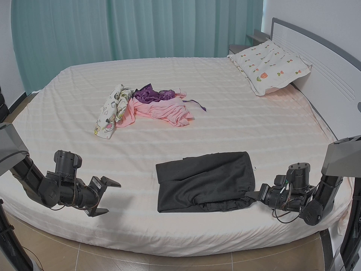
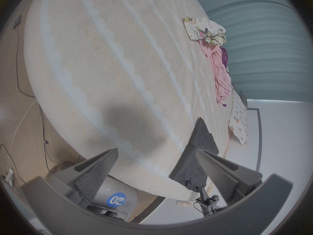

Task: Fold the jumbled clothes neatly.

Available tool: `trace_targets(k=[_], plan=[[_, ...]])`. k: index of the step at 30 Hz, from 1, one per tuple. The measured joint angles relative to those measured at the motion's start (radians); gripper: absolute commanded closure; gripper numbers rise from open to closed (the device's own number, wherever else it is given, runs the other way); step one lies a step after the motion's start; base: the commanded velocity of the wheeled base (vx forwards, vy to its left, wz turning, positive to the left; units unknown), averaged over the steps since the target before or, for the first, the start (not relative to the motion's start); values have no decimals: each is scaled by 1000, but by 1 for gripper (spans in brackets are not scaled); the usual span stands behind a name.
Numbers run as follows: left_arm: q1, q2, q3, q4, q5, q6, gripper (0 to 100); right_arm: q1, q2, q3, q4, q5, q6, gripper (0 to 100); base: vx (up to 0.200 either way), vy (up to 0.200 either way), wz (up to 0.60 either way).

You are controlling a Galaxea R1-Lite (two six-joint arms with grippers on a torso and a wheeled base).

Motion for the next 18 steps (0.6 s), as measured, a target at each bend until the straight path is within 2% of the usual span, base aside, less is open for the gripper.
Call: trace_targets(k=[6, 14, 18], plan=[[-1, 0, 0, 0, -1, 0, 0, -27, -38, 38, 4, 18, -14, 100, 0, 0, 0], [-1, 0, 0, 0, -1, 0, 0, -67, -53, 73, 18, 39, -123, 100, 0, 0, 0], [0, 0, 0, 0, -1, 0, 0, -89, -50, 80, 18, 41, -138, 100, 0, 0, 0]])
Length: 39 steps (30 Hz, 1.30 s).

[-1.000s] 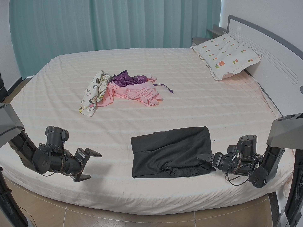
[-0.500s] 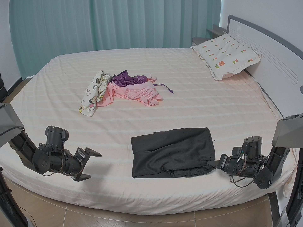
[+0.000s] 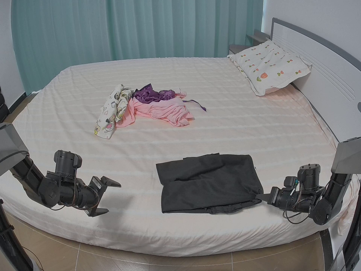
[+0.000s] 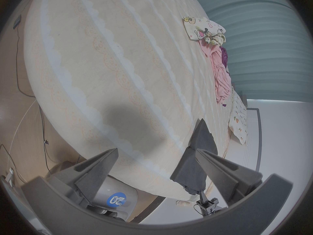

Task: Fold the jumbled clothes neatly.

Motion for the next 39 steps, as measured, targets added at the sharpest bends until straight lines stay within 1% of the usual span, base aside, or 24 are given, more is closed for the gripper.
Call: trace_targets(k=[4, 9, 10, 13, 17, 23, 31, 36, 39], plan=[[0, 0, 0, 0, 0, 0, 0, -7, 5, 9, 6, 0, -14, 100, 0, 0, 0], [-1, 0, 0, 0, 0, 0, 0, -9, 15, 18, 14, 0, -53, 100, 0, 0, 0], [-1, 0, 0, 0, 0, 0, 0, -10, 16, 18, 22, 0, -56, 0, 0, 0, 0], [0, 0, 0, 0, 0, 0, 0, -12, 18, 18, 47, 0, -66, 0, 0, 0, 0], [0, 0, 0, 0, 0, 0, 0, -18, 19, 9, 43, 0, -67, 0, 0, 0, 0], [-1, 0, 0, 0, 0, 0, 0, -49, 18, -60, 35, 6, -52, 0, 0, 0, 0], [0, 1, -1, 0, 1, 0, 0, -64, 58, -241, 35, 7, 61, 0, 0, 0, 0], [-1, 2, -1, 0, 1, 0, 0, -65, 116, -390, 60, 7, 86, 0, 0, 0, 0], [-1, 3, -1, 0, 1, 0, 0, -63, 155, -485, 102, 8, 92, 0, 0, 0, 0]])
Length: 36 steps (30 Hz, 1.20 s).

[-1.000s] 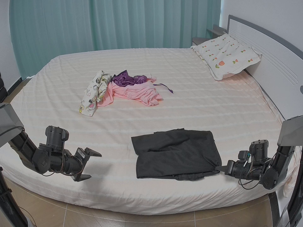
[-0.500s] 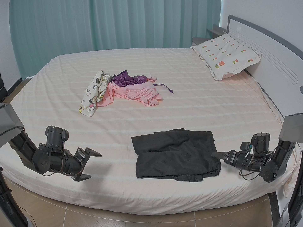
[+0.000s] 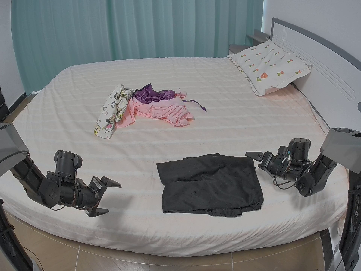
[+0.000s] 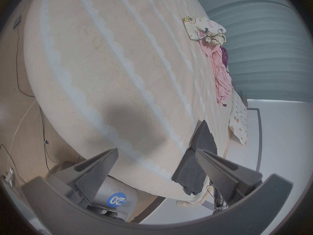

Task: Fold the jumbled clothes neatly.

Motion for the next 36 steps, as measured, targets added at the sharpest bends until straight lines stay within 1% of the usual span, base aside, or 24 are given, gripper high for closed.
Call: trace_targets(k=[3, 4, 15, 19, 23, 27, 28, 33, 36], plan=[[0, 0, 0, 0, 0, 0, 0, 3, 35, -73, 52, 1, 5, 0, 0, 0, 0], [0, 1, 0, 0, 1, 0, 0, 4, 46, -90, 62, 1, 7, 100, 0, 0, 0], [-1, 1, 1, 0, 1, 0, 0, 2, 111, -155, 55, -4, 13, 100, 0, 0, 0], [-1, 1, 1, 0, 2, 0, 0, -3, 119, -172, 53, -7, 53, 100, 0, 0, 0], [-1, 1, 1, 0, 2, 0, 0, -14, 124, -197, 51, -9, 110, 100, 0, 0, 0], [-1, 1, 1, 0, 2, 0, 0, -27, 130, -211, 49, -9, 133, 100, 0, 0, 0], [-1, 1, 1, 0, 2, 0, 0, -30, 131, -211, 49, -9, 134, 0, 0, 0, 0], [-1, 1, 0, -2, 13, 0, 0, -28, 130, -200, 47, -10, 133, 0, 0, 0, 0], [-4, 1, 1, -26, 13, -5, 0, -29, 123, -184, 36, -23, 130, 0, 0, 0, 0]])
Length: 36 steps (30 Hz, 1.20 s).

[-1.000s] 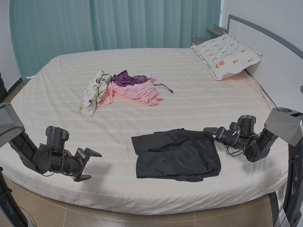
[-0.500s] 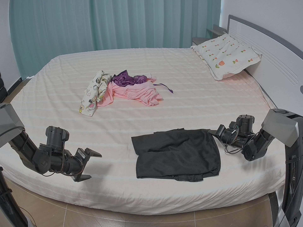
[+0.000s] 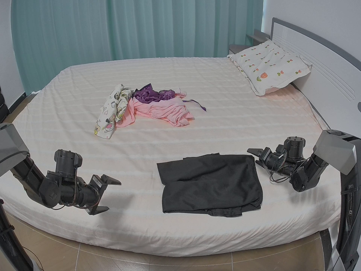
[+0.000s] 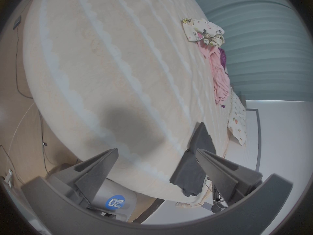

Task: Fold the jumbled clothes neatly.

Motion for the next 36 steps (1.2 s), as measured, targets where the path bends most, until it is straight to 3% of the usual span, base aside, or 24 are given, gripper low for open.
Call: trace_targets(k=[16, 31, 36], plan=[[-75, -3, -11, -62, -7, -41, 0, -20, -85, 130, -83, -10, 7, 0, 0, 0, 0], [-87, -4, -27, -62, -4, -53, 0, -14, -99, 155, -82, -10, -1, 0, 0, -200, 0], [-92, -6, -29, -63, -1, -53, 0, -7, -114, 177, -82, -9, -9, 0, 0, 0, 0]])
